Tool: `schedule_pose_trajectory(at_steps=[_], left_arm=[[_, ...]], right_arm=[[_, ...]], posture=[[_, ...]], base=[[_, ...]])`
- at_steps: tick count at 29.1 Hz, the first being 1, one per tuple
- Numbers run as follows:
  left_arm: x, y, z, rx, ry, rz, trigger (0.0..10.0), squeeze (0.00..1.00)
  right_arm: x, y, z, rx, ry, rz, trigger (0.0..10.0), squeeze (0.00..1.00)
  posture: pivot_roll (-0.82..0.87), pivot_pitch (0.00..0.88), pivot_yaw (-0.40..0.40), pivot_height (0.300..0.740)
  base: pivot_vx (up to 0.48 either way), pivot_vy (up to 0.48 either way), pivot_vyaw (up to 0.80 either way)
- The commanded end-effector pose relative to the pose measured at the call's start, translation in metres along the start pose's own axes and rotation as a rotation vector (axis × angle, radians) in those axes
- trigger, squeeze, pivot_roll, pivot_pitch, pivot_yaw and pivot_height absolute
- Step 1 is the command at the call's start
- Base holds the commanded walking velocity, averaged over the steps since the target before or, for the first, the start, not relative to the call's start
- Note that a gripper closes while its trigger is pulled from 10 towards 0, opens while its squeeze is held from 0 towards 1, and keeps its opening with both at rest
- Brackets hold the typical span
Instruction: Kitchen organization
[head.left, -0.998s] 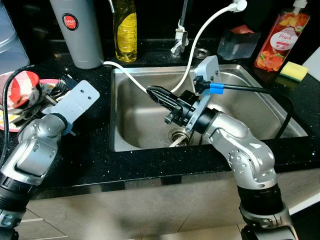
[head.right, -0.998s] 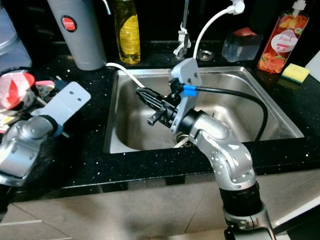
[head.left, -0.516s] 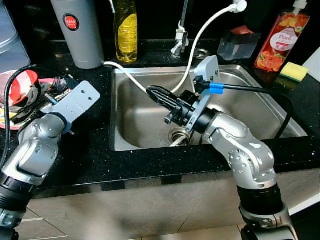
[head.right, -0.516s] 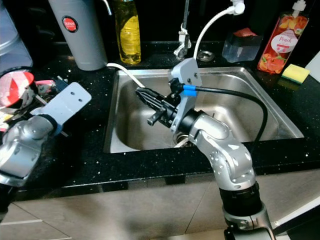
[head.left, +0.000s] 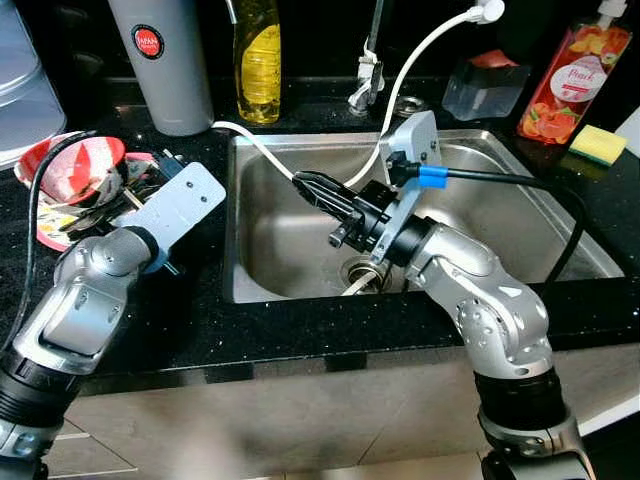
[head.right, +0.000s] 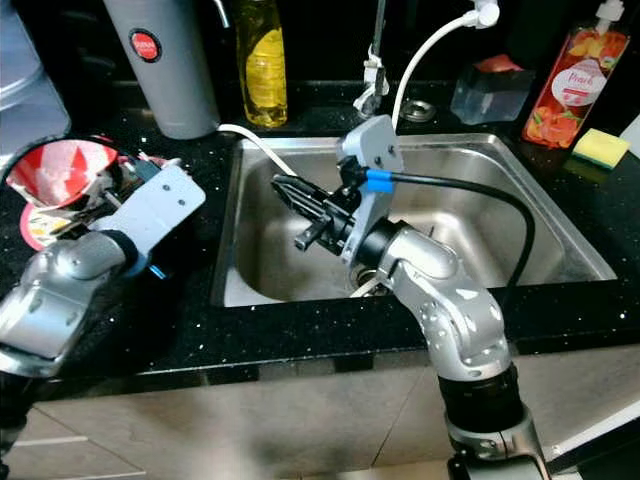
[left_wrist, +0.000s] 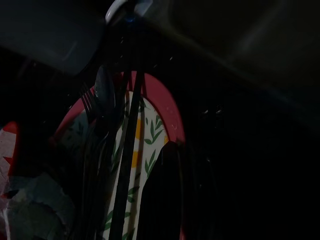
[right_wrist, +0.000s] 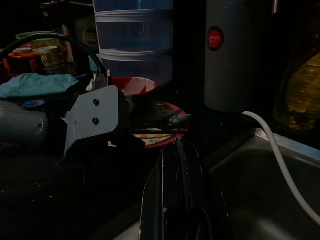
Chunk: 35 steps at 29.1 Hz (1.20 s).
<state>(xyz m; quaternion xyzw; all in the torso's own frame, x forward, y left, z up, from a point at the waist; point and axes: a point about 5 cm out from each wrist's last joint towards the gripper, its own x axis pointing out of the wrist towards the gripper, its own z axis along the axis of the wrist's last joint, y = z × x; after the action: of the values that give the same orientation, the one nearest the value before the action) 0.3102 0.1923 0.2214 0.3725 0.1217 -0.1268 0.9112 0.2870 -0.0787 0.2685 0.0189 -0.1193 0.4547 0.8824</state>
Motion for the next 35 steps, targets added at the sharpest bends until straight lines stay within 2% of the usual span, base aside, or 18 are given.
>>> schedule_pose_trajectory(at_steps=[1,14,18,25,26,33,34,35], left_arm=[[0.003,-0.017,0.005,-0.027,-0.031,-0.104,10.0,0.00],[0.000,-0.028,0.018,-0.005,-0.114,-0.200,10.0,0.00],[-0.002,-0.035,0.023,0.014,-0.161,-0.242,10.0,0.00],[0.000,-0.025,0.013,-0.004,-0.093,-0.176,10.0,0.00],[0.000,-0.024,0.012,-0.007,-0.090,-0.174,10.0,1.00],[0.000,-0.023,0.012,-0.017,-0.095,-0.165,10.0,1.00],[-0.001,-0.023,0.014,-0.030,-0.111,-0.174,10.0,0.00],[-0.001,-0.023,0.014,-0.030,-0.111,-0.174,10.0,0.00]], right_arm=[[0.001,-0.003,0.000,-0.001,-0.001,-0.009,10.0,0.00],[0.001,-0.003,0.001,-0.001,-0.002,-0.009,10.0,0.00],[0.001,-0.003,0.001,-0.001,-0.002,-0.008,10.0,0.00],[0.002,-0.002,0.001,-0.002,-0.005,-0.003,10.0,0.00],[0.002,-0.002,0.001,-0.002,-0.005,-0.003,10.0,0.00],[0.003,-0.002,0.001,-0.001,-0.007,-0.002,10.0,0.00],[0.003,-0.002,0.001,-0.001,-0.008,-0.002,10.0,0.00],[0.003,-0.002,0.001,-0.001,-0.008,-0.002,10.0,0.00]], posture=[[0.11,0.054,-0.017,0.740],[0.11,0.053,-0.018,0.740],[0.11,0.046,-0.017,0.740],[0.11,0.045,-0.016,0.740],[0.11,0.045,-0.016,0.740],[0.11,0.041,-0.020,0.740],[0.11,0.041,-0.020,0.740],[0.11,0.041,-0.020,0.740]], base=[[0.000,0.000,0.00],[0.000,0.000,0.00],[0.000,0.000,0.00],[0.000,0.000,0.00],[0.000,0.000,0.00],[0.000,0.000,0.00],[0.000,0.000,0.00],[0.000,0.000,0.00]])
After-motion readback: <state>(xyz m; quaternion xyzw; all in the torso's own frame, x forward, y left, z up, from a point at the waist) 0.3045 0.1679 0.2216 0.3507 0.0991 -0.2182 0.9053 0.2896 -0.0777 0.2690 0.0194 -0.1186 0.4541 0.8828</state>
